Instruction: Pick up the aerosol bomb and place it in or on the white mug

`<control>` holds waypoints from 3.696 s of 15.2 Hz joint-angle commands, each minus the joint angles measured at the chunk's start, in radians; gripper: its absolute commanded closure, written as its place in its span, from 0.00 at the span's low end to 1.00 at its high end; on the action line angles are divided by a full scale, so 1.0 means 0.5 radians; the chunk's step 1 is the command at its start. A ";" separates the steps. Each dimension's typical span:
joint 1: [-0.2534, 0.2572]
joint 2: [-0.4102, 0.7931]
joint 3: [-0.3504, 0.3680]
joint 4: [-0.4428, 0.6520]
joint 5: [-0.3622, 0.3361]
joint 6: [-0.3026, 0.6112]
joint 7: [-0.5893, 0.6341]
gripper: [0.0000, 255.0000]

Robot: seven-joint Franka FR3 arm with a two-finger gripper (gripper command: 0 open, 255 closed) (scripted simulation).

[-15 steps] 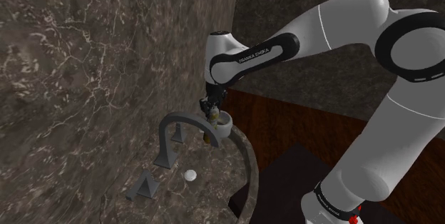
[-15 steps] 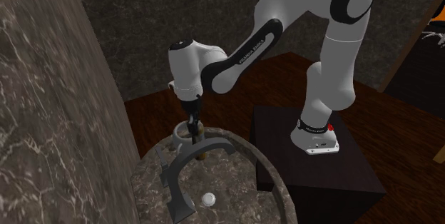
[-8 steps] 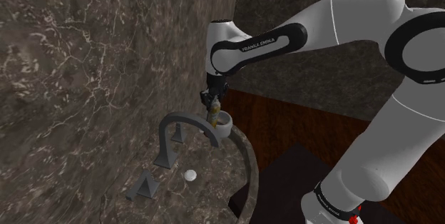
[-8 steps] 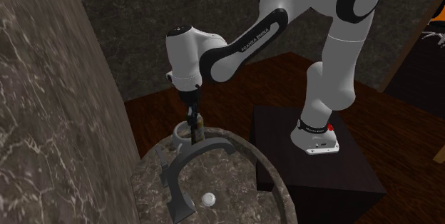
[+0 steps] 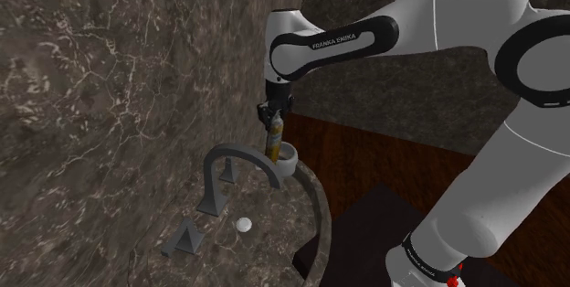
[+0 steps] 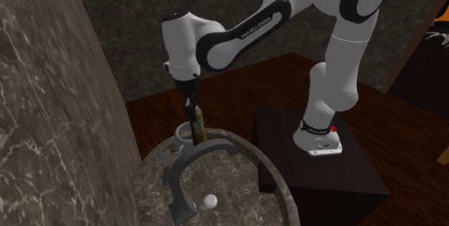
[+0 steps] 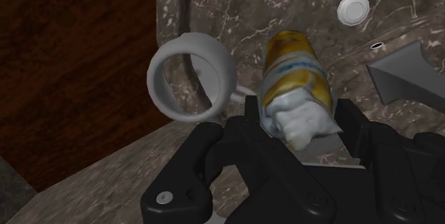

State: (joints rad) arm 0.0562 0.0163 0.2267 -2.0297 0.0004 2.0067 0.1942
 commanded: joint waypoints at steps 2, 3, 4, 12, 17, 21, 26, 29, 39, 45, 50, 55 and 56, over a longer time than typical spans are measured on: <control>-0.057 0.057 -0.055 0.159 -0.016 -0.103 -0.106 1.00; -0.075 0.087 -0.072 0.222 -0.023 -0.137 -0.139 1.00; -0.093 0.118 -0.089 0.288 -0.029 -0.172 -0.172 1.00; -0.211 0.404 -0.190 0.822 -0.067 -0.421 -0.390 1.00; -0.212 0.419 -0.192 0.708 -0.070 -0.292 -0.388 1.00; -0.212 0.439 -0.193 0.627 -0.074 -0.191 -0.385 1.00; -0.211 0.472 -0.195 0.536 -0.080 -0.067 -0.381 1.00; -0.211 0.497 -0.196 0.488 -0.084 0.006 -0.377 1.00; -0.208 0.577 -0.201 0.384 -0.098 0.189 -0.368 1.00; -0.208 0.577 -0.201 0.384 -0.098 0.189 -0.368 0.00; -0.208 0.577 -0.201 0.384 -0.098 0.189 -0.368 0.00; -0.210 0.495 -0.195 0.532 -0.083 -0.041 -0.378 0.00; -0.210 0.494 -0.195 0.532 -0.083 -0.041 -0.378 0.00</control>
State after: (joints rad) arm -0.0486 0.2639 0.1290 -1.7690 -0.0413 1.9929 0.0056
